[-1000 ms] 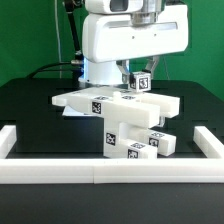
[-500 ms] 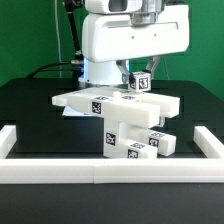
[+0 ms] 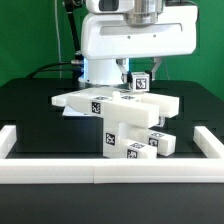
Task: Assemble chair
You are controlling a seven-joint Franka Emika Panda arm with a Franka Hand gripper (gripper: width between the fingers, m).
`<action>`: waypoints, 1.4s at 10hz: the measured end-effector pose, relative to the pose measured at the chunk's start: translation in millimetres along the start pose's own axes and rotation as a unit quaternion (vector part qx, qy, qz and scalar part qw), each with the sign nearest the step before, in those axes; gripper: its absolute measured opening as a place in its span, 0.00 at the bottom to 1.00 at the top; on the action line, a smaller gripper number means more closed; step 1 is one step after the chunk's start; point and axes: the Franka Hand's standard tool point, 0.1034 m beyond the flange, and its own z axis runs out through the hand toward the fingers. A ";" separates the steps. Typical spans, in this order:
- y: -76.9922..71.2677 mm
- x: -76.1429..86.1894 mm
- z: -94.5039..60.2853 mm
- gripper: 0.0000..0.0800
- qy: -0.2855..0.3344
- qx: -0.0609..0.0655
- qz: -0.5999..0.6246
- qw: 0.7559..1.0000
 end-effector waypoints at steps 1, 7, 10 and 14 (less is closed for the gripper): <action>-0.3 0.0 0.0 0.36 0.000 0.000 0.043 0.999; -2.1 0.0 0.2 0.36 0.000 0.001 0.229 0.974; -3.0 0.1 0.3 0.36 0.000 0.001 0.310 0.951; -5.4 0.3 0.4 0.36 -0.002 0.006 0.416 0.909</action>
Offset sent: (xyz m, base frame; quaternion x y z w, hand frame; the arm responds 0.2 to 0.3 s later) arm 0.0000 0.0000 0.0000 0.0000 0.0000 0.2571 0.9664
